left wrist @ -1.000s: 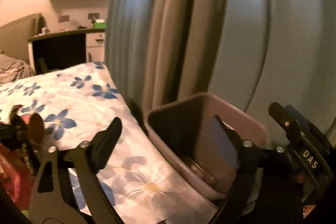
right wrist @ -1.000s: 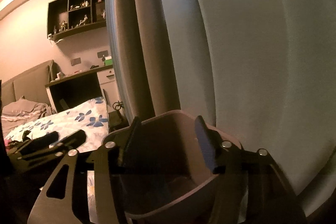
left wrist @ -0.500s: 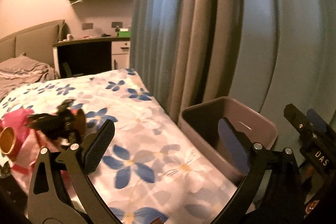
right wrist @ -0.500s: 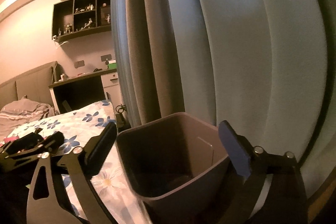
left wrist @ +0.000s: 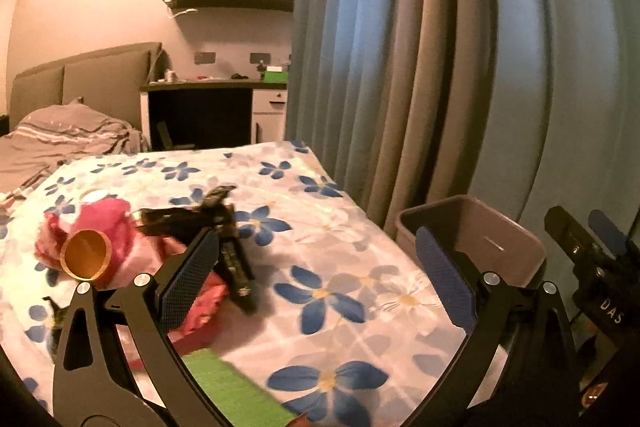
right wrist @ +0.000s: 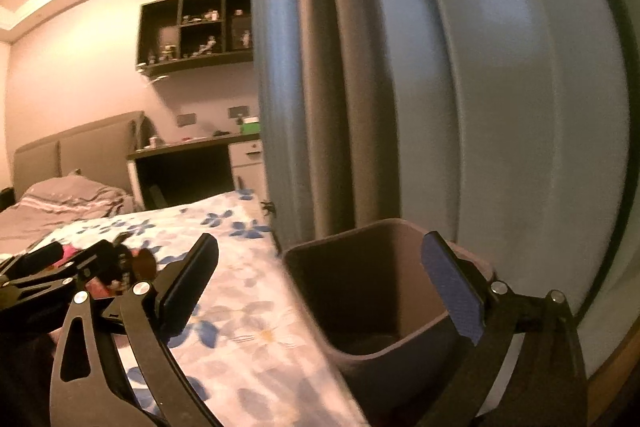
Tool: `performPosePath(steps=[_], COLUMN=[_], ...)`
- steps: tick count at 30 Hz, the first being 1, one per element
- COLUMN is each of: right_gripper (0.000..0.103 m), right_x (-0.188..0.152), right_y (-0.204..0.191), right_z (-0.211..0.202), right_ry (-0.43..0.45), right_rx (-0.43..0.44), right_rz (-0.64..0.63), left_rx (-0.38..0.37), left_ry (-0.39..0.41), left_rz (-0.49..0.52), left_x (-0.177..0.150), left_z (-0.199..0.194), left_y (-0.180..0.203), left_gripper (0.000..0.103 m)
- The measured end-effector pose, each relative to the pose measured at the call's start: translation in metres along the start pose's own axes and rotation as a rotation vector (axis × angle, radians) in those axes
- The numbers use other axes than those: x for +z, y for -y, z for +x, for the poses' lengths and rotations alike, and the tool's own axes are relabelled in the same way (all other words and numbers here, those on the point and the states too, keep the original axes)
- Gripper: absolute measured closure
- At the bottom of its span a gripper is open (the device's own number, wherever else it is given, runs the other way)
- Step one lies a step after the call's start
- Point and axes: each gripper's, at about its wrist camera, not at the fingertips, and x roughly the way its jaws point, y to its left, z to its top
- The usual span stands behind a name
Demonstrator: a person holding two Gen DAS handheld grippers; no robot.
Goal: Collect trash
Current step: 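Move both open tools back toward the remaining trash on the bed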
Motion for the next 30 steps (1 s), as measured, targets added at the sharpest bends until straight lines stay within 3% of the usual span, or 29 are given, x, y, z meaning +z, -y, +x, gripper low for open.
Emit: performPosePath(steps=[18,30], right_gripper=[0.006,0.006], right_x=[-0.032,-0.080], right_y=[-0.078,-0.131], right_z=[-0.017,-0.015], right_ry=[-0.077,-0.221], right_rx=[0.203,0.322], right_rz=[-0.052,-0.125], left_rx=[0.199,0.288], left_ry=[0.015,0.011], left_rz=[-0.074,-0.112], left_x=[-0.044,-0.064], left_z=[-0.062,-0.084], left_y=[-0.098,-0.137], left_gripper=[0.006,0.006])
